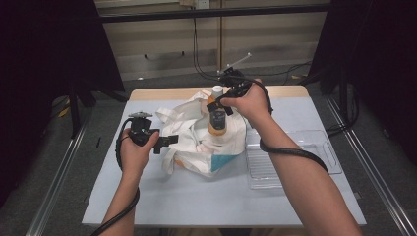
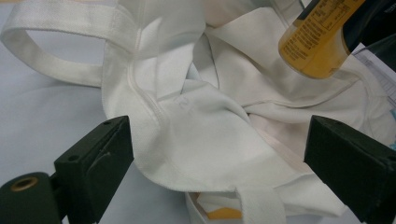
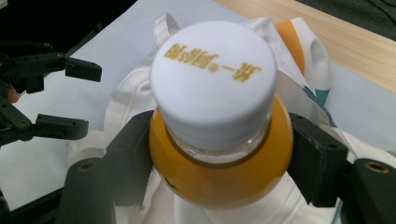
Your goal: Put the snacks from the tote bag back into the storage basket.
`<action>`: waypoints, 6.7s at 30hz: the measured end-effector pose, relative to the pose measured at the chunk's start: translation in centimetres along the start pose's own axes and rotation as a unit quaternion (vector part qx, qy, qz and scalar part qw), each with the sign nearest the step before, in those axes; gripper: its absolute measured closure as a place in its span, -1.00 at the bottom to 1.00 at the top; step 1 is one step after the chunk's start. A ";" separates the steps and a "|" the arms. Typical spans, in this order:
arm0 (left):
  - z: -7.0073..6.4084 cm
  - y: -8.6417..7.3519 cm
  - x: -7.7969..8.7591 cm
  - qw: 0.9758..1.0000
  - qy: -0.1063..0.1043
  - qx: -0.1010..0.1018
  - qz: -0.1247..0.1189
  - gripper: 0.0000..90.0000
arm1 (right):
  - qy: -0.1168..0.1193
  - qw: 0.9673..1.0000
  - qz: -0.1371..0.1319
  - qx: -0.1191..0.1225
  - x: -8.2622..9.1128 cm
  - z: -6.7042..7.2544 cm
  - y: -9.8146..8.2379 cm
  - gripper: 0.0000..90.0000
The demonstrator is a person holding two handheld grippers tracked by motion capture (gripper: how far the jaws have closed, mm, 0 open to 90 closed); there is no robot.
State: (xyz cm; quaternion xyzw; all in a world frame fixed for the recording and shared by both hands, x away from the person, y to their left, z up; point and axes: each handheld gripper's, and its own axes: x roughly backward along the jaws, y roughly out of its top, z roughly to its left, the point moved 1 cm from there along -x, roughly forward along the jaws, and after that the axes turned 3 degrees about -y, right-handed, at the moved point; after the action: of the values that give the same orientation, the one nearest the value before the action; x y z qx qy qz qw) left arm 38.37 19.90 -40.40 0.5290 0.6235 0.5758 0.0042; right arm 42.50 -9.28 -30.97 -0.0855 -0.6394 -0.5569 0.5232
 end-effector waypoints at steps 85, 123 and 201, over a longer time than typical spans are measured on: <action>-0.8 0.1 -0.4 1.000 0.002 -0.019 0.007 -0.83 | -0.028 0.999 0.012 -0.026 8.4 -4.0 -4.9 -0.32; -0.9 0.1 -0.7 1.000 0.003 -0.025 0.012 -0.83 | -0.039 0.998 0.044 -0.033 7.3 -5.2 -7.7 -0.32; -1.0 0.2 -0.8 1.000 -0.001 -0.022 0.009 -0.83 | -0.041 0.992 0.119 -0.028 2.1 -5.6 -9.2 -0.33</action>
State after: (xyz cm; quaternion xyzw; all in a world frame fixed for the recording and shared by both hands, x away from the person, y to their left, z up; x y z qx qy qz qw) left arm 38.24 18.61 -40.35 0.5353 0.6055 0.5888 0.0116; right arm 38.46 -18.09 -36.02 -0.1985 -0.6300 -0.5044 0.5562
